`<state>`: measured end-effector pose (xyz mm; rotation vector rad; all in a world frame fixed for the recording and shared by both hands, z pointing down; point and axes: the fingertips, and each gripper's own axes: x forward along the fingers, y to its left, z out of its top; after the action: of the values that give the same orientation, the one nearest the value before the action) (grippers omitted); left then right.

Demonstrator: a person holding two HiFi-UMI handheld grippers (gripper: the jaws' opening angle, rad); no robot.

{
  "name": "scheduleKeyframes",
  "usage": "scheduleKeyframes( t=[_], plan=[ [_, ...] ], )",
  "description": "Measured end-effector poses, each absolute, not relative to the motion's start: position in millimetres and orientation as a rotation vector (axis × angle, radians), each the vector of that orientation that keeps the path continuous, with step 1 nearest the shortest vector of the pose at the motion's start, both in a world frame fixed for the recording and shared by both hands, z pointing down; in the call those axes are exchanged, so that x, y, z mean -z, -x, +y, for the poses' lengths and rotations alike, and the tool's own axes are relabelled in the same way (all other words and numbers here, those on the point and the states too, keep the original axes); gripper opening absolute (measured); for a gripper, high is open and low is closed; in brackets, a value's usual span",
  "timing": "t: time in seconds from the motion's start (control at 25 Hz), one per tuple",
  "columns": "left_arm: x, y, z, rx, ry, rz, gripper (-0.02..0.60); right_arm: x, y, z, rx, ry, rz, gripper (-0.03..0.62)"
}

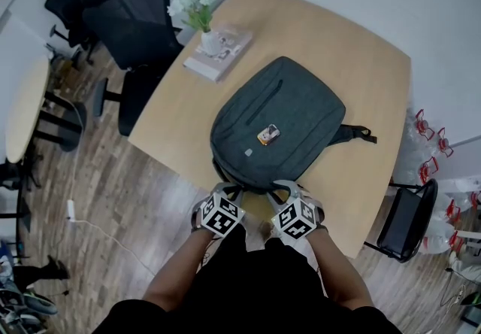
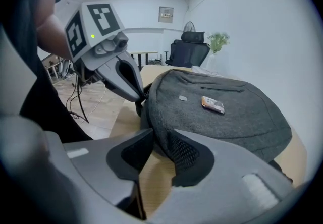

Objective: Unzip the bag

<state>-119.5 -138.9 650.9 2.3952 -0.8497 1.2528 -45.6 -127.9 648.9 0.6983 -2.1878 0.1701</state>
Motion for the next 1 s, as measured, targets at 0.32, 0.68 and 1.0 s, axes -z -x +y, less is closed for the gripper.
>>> scheduleKeyframes(
  t=[0.32, 0.68, 1.0],
  plan=[
    [-653, 157, -163, -1.325, -2.375, -0.981, 0.026, -628, 4, -151, -0.031, -0.580, -2.229, 0.255],
    [-652, 202, -192, -1.379, -2.329, -1.051, 0.026, -660, -33, -206, 0.405, -0.483, -1.858, 0.263],
    [-647, 190, -174, -1.357, -2.297, -1.007, 0.026, -667, -30, -212, 0.234, -0.591, -1.876, 0.142]
  ],
)
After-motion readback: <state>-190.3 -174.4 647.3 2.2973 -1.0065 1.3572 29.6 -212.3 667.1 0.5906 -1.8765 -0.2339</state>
